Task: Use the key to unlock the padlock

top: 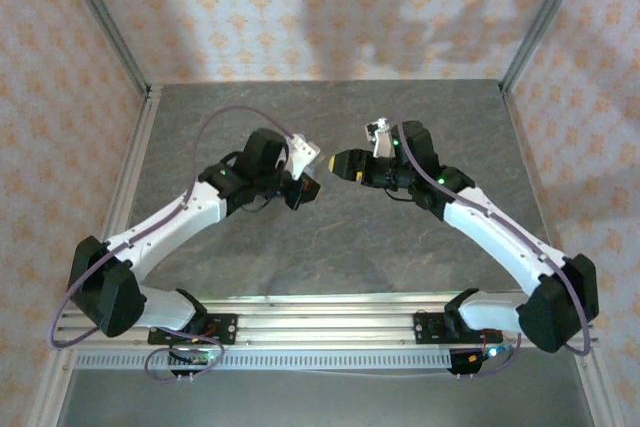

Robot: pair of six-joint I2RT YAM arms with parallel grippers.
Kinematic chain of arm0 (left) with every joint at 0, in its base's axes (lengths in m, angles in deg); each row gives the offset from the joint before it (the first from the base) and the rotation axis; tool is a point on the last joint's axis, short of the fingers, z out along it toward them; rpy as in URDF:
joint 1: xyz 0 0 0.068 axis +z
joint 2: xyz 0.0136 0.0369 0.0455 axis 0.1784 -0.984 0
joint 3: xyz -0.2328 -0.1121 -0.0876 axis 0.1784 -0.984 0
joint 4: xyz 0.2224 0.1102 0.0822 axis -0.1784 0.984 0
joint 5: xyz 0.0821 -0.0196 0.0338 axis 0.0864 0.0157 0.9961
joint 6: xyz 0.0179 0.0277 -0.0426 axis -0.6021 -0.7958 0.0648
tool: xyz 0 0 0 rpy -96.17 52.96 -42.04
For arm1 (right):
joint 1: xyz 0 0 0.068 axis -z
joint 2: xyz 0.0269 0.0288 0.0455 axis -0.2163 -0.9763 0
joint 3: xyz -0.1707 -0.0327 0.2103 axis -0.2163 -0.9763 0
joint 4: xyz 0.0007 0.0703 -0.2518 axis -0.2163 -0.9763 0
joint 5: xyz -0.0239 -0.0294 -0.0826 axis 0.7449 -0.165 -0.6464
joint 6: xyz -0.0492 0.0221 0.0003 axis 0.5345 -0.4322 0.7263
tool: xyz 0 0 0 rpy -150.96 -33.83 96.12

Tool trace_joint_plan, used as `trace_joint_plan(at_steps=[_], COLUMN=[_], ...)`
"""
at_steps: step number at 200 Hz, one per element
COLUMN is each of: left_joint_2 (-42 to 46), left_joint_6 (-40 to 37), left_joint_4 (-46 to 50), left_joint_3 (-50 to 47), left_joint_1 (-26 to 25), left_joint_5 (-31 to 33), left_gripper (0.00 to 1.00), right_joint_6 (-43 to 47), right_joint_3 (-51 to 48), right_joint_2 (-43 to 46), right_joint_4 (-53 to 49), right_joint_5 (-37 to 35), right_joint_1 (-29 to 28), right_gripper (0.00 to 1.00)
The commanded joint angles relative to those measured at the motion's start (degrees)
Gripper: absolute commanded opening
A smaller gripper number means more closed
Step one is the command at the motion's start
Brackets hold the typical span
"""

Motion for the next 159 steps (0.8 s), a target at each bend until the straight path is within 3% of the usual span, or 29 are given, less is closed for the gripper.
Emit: trace_joint_plan(at_steps=[1,45,84,159], left_joint_2=[-1.55,0.55,1.94,7.12], left_joint_6=[-5.2,-3.29,0.18,4.85], left_joint_4=[4.91,1.3,0.52,-3.46], left_joint_3=[3.74,2.32,1.37,-0.82], left_joint_1=[2.69,4.75,6.1,7.51], left_joint_5=[-18.61,-24.21,-26.56,-28.38], left_gripper=[0.0,0.0,0.0,0.0], right_joint_6=[4.15,-1.34,-3.2,-6.02], right_joint_3=[-1.17,-7.03,-9.25,-11.0], right_joint_2=[2.23,5.57,6.63,6.03], right_joint_4=[4.53,17.56,22.46,28.67], right_joint_5=[8.51,12.26,11.49,15.86], right_joint_1=[0.02,0.04,0.04,0.04], right_gripper=[0.54,0.44,0.35,0.4])
